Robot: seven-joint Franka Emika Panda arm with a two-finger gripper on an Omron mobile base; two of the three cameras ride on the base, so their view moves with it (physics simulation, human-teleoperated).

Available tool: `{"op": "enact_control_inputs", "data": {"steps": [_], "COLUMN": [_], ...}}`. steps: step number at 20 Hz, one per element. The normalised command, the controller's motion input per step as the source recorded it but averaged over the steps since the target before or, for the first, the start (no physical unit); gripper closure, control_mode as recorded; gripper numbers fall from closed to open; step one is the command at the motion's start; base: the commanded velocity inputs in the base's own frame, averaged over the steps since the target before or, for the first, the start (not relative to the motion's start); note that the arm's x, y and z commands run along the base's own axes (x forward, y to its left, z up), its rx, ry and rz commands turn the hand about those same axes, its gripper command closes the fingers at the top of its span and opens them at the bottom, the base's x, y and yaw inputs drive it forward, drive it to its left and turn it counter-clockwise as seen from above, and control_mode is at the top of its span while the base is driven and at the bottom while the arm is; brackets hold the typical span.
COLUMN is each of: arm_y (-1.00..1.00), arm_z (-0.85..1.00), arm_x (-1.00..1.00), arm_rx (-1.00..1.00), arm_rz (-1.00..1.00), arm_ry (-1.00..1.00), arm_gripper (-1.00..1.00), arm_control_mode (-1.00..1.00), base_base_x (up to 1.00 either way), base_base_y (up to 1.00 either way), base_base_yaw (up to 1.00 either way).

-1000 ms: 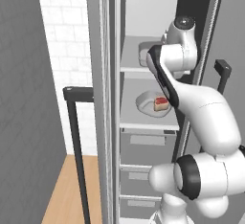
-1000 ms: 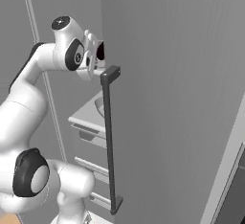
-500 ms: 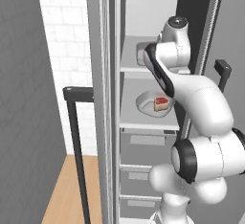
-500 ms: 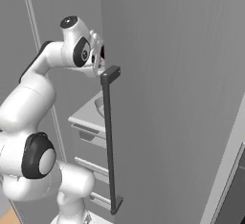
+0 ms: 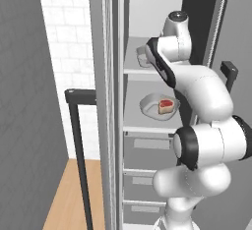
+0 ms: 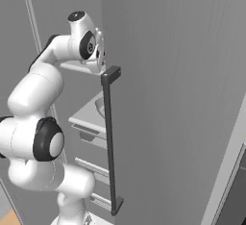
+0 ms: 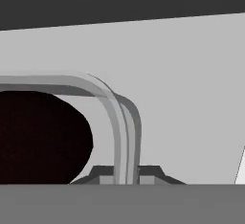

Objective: Take the meat container that has the steak and place it on the second highest rack of the freezer. Then take the vegetable container that has the sweet potato and avocado and place it on the highest rack of the freezer.

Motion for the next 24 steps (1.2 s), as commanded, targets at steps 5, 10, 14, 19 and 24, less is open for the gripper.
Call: {"op": "enact_control_inputs", "data": {"steps": [5,10,14,19,24], "arm_y": [0.00,0.00,0.00,0.00,0.04], "arm_z": [-0.21,-0.33,-0.19,-0.04,0.24], "arm_x": [0.02,0.04,0.12,0.16,-0.32], "arm_rx": [0.00,0.00,0.00,0.00,0.00], "arm_rz": [-0.01,-0.05,-0.04,-0.02,0.00], "arm_ry": [0.01,-0.02,-0.07,-0.10,-0.19], "arm_gripper": [1.00,-1.00,-1.00,-1.00,-1.00], "arm_control_mode": [-1.00,-1.00,-1.00,-1.00,-1.00], "base_base_x": [0.00,0.00,0.00,0.00,0.00], "base_base_y": [0.00,0.00,0.00,0.00,0.00], "base_base_yaw": [0.00,0.00,0.00,0.00,0.00]}}
